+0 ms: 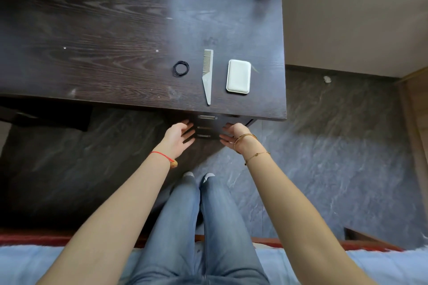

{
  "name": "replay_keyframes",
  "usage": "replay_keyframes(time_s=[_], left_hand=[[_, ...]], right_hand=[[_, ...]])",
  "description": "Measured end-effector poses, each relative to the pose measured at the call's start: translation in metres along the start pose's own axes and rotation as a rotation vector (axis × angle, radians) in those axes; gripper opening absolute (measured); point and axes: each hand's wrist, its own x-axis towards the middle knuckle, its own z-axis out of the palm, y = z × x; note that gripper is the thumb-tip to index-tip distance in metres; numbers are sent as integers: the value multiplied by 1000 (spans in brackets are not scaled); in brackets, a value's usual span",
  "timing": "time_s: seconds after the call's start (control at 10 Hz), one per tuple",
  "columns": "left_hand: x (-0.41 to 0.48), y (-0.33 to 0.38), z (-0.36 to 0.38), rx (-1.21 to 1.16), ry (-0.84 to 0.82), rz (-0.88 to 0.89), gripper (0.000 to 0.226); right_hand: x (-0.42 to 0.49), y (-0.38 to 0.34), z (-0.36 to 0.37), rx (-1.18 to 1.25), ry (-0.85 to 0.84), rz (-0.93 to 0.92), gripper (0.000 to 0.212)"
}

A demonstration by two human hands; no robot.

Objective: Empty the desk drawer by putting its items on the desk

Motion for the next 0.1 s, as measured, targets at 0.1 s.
replay_keyframes(time_s=[0.1], left_hand=[[-33,7,-7,42,-3,34,42]], right_hand=[[-41,-6,2,-143,-28,-4,40]])
